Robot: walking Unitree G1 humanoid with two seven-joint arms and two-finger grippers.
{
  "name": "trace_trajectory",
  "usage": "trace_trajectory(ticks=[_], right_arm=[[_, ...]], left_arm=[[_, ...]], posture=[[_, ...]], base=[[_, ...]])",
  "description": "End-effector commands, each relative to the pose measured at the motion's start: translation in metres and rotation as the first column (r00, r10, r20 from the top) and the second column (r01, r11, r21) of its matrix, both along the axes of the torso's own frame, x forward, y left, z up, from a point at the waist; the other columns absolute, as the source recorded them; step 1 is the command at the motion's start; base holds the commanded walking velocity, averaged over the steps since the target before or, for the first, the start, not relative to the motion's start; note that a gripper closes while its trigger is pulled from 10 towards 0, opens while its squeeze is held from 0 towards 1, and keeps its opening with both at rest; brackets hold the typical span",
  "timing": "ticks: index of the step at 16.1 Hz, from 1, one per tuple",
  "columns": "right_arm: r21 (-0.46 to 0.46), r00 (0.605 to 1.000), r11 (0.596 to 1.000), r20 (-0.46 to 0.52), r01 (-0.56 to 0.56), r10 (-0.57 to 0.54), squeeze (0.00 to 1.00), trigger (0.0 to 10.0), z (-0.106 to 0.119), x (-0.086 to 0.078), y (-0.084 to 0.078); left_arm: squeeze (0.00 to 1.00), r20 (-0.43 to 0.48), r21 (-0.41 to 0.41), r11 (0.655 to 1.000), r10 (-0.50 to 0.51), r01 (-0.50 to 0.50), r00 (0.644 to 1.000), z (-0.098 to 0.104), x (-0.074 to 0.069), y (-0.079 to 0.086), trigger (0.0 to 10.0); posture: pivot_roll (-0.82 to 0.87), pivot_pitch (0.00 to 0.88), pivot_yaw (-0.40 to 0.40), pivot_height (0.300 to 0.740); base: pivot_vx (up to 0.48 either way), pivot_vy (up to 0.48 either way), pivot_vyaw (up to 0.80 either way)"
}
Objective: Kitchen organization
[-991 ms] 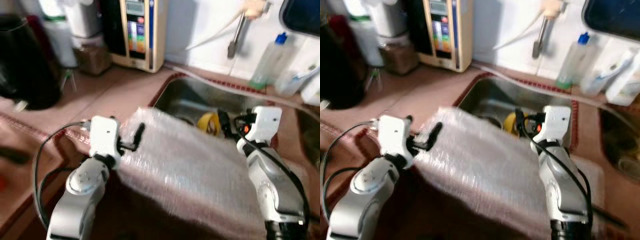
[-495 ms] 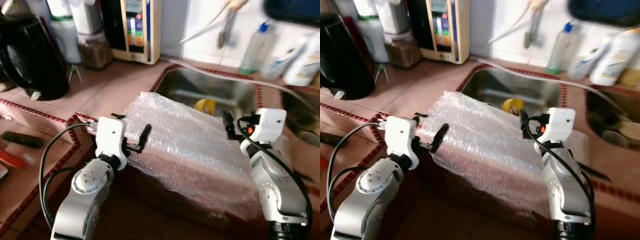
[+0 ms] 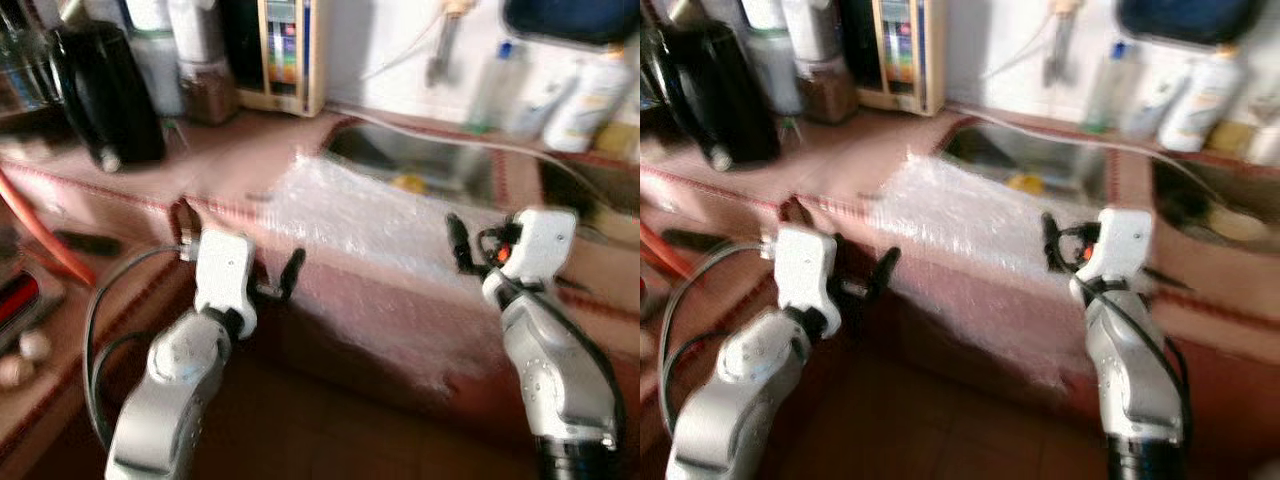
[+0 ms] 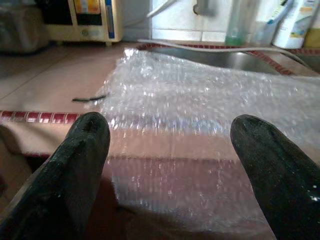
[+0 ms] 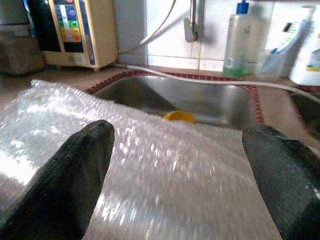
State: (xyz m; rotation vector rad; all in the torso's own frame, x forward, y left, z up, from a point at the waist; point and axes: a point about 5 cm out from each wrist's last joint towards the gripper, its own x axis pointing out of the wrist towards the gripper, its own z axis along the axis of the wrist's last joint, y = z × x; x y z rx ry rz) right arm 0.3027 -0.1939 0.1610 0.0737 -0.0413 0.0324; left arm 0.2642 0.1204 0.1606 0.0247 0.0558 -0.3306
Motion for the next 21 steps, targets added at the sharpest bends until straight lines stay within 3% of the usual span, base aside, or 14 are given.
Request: trace_trajectory(ticks=[1,6,10,13,15,16,18,21], right_arm=[[-0.004,1.0,1.0,0.017,-0.001,0.001,0.0,10.0,0.005,0.002,0.0],[-0.003,1.0,1.0,0.02,-0.006,0.006,0.0,10.0,0.005,0.005,0.001],[0.008,1.0,1.0,0.007,-0.009,0.009,0.0,10.0,0.001,0.009,0.003],[0.018,1.0,1.0,-0.018,-0.018,0.018,0.0,10.0,-0.008,0.011,0.005],[0.01,0.998,0.999,-0.051,-0.034,0.034,0.0,10.0,-0.019,0.015,0.009],[0.006,0.996,0.999,-0.076,-0.038,0.039,0.0,10.0,-0.027,0.019,0.01],[-0.004,0.986,0.999,-0.164,-0.043,0.041,0.0,10.0,-0.055,0.03,0.009],[0.011,0.945,1.0,-0.325,-0.027,0.029,0.0,10.0,-0.096,0.027,0.004]], left_arm=[[0.0,0.008,-0.006,1.0,0.0,0.0,1.0,0.001,0.002,-0.001,10.0],[0.0,0.016,-0.014,1.0,0.005,-0.005,1.0,0.001,0.006,-0.001,10.0],[0.0,-0.027,-0.002,0.999,0.052,-0.052,0.998,-0.018,0.01,0.009,10.0],[0.0,-0.093,0.047,0.994,0.102,-0.098,0.99,-0.044,0.015,0.019,10.0],[0.0,-0.197,-0.001,0.994,0.109,-0.111,0.974,-0.064,0.018,0.024,10.0],[0.0,-0.221,0.026,0.991,0.132,-0.13,0.966,-0.076,0.022,0.03,10.0],[0.0,-0.332,0.069,0.984,0.177,-0.163,0.926,-0.116,0.026,0.047,10.0],[0.0,-0.441,0.139,0.974,0.223,-0.18,0.869,-0.15,0.02,0.057,10.0]], posture=[[-0.06,0.0,-0.035,0.74],[-0.06,0.0,-0.043,0.74],[-0.06,0.0,-0.048,0.74],[-0.06,0.0,-0.05,0.74],[-0.06,0.0,-0.05,0.74],[-0.06,0.0,-0.05,0.74],[-0.05,0.0,-0.051,0.74],[-0.05,0.0,-0.055,0.74]], base=[[-0.304,0.0,0.0],[-0.292,0.0,0.0],[-0.062,0.0,0.0],[0.0,0.0,0.0],[0.0,0.0,0.0],[0.0,0.0,0.0],[0.0,0.0,0.0],[0.0,0.0,0.0]])
